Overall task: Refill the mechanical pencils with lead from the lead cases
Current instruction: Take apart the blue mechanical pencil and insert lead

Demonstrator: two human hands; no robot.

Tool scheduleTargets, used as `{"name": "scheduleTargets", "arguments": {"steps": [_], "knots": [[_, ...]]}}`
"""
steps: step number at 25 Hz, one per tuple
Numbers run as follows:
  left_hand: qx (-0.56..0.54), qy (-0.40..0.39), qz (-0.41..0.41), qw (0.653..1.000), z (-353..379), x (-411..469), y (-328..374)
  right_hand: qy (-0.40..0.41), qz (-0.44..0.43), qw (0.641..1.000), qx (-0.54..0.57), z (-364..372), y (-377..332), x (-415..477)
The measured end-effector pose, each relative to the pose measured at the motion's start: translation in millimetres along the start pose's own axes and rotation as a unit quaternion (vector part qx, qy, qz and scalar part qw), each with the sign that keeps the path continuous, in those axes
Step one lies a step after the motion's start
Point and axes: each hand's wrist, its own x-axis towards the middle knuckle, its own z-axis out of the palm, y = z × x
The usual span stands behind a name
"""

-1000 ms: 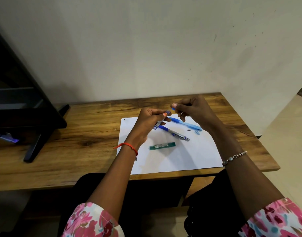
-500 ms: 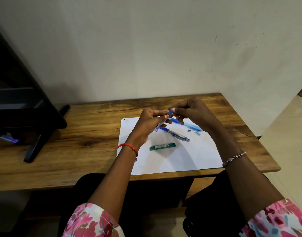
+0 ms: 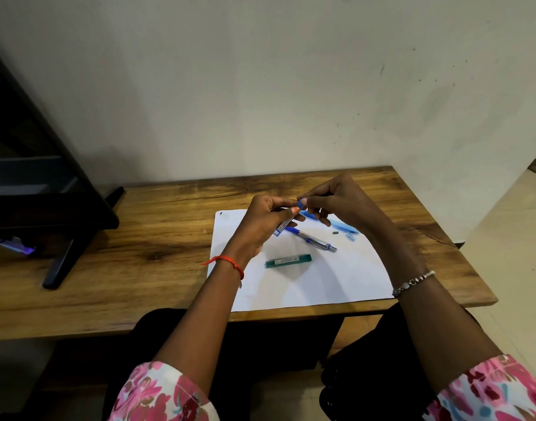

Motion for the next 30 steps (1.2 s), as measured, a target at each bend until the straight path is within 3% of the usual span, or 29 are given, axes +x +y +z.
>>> {"name": "scheduleTargets", "arguments": {"steps": [5, 10, 12, 16, 18, 24, 27, 30], "knots": [[-0.011, 0.008, 0.003, 1.0, -2.0, 0.7, 2.3, 0.032, 0.024, 0.996, 0.077, 2.5, -0.3, 0.9], [-0.023, 0.08, 0.02, 0.996, -15.4, 5.5, 1.8, 0.031, 0.07, 0.985, 0.156, 5.8, 8.8, 3.0], [-0.018, 0.091, 0.027, 0.995, -19.2, 7.1, 1.6, 0.004, 0.084, 0.99, 0.115, 12.4, 9.2, 2.8], [0.009, 0.075, 0.038, 0.996, -18.2, 7.1, -1.4, -0.03, 0.108, 0.989, -0.092, 26.2, 6.1, 2.7], [0.022, 0.074, 0.038, 0.996, -17.4, 7.8, -3.2, -0.02, 0.108, 0.986, -0.125, 26.0, 5.2, 2.4], [0.075, 0.049, 0.027, 0.996, -9.7, 9.9, -7.4, 0.067, 0.122, 0.981, 0.137, 12.9, 8.1, 3.4], [0.077, 0.039, 0.024, 0.996, -2.4, 10.2, -6.5, 0.072, 0.141, 0.973, 0.167, 12.7, 7.6, 2.6], [0.126, 0.064, 0.033, 0.989, 3.9, 13.8, -8.2, 0.164, 0.143, 0.961, 0.173, 6.4, 8.6, 4.4]]}}
